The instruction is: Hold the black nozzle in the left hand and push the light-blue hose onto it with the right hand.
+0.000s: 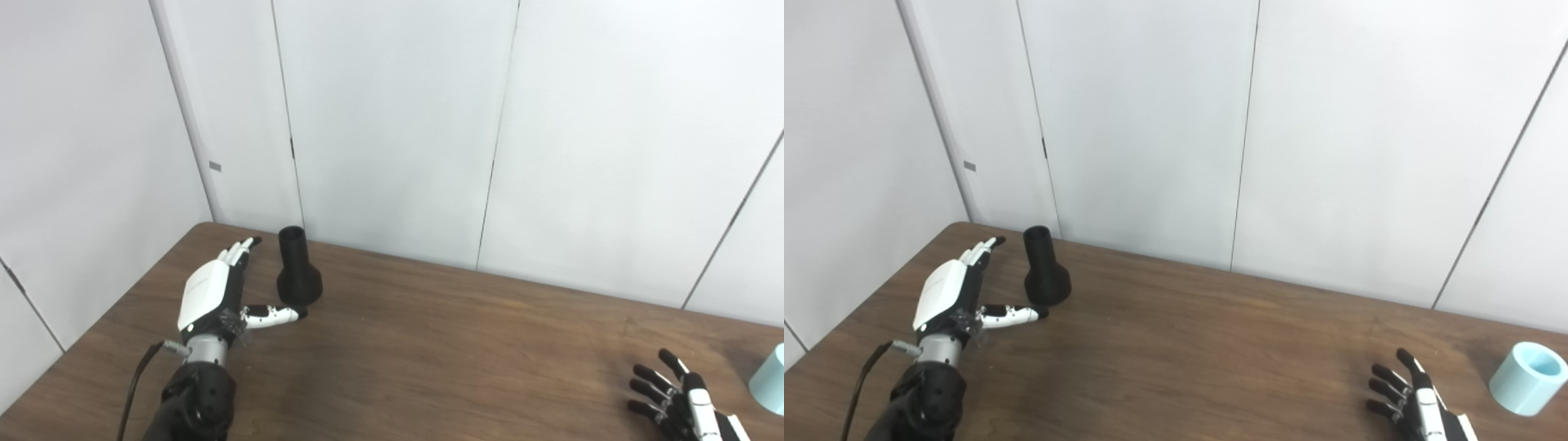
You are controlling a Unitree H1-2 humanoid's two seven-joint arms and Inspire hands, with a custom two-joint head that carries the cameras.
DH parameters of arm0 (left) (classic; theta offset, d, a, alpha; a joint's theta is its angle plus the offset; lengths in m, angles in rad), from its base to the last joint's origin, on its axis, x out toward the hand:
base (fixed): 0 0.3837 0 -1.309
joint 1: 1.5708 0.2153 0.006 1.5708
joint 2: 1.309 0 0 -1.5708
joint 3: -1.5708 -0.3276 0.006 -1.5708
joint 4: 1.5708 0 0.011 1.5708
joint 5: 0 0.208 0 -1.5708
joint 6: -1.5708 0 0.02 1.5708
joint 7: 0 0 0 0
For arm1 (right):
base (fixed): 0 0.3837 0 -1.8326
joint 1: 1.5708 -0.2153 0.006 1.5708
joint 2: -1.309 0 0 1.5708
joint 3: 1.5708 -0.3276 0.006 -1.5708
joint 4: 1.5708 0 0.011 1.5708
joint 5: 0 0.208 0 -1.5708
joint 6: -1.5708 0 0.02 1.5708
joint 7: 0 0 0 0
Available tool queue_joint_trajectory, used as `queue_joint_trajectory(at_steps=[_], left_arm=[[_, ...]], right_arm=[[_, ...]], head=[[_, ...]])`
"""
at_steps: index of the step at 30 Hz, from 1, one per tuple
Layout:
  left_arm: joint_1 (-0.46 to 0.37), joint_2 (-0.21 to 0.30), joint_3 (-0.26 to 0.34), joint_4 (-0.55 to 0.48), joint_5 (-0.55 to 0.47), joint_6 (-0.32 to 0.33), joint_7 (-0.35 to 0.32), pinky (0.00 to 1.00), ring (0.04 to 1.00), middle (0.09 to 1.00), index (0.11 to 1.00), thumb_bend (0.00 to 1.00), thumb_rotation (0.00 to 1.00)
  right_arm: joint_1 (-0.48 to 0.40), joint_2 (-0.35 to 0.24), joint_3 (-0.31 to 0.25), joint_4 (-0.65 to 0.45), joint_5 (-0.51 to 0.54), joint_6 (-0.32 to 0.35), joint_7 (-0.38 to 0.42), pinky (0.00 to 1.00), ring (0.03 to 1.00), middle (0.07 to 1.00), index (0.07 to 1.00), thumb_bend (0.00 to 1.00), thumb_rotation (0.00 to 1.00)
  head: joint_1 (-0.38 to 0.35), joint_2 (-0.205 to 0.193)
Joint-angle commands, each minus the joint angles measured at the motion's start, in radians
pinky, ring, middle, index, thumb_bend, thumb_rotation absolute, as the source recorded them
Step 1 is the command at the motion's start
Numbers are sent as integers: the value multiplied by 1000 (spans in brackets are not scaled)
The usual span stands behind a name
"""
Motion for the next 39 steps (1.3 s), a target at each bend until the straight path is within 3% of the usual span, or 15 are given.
queue_joint_trajectory(at_steps=[1,7,19,34,39], left_arm=[[-58,32,-10,8,23,-2,9,1000,995,969,943,1000,257],[-103,54,-44,65,34,39,-12,1000,1000,1000,990,1000,328],[-175,53,-74,198,23,58,8,1000,1000,1000,1000,1000,340],[-275,51,-140,368,15,105,-9,1000,998,966,934,1000,379],[-290,47,-162,404,12,103,-5,1000,991,954,903,1000,342]], right_arm=[[9,-19,10,-16,8,24,30,695,823,839,953,240,1000],[10,-21,7,-27,20,35,32,717,826,837,954,253,1000],[13,-22,8,-44,37,61,38,734,840,849,961,261,1000],[22,-25,15,-62,42,71,41,682,823,841,952,284,1000],[26,-26,15,-66,39,68,41,678,805,822,944,302,1000]], head=[[-1,4],[-1,7],[-3,15],[-9,30],[-11,35]])
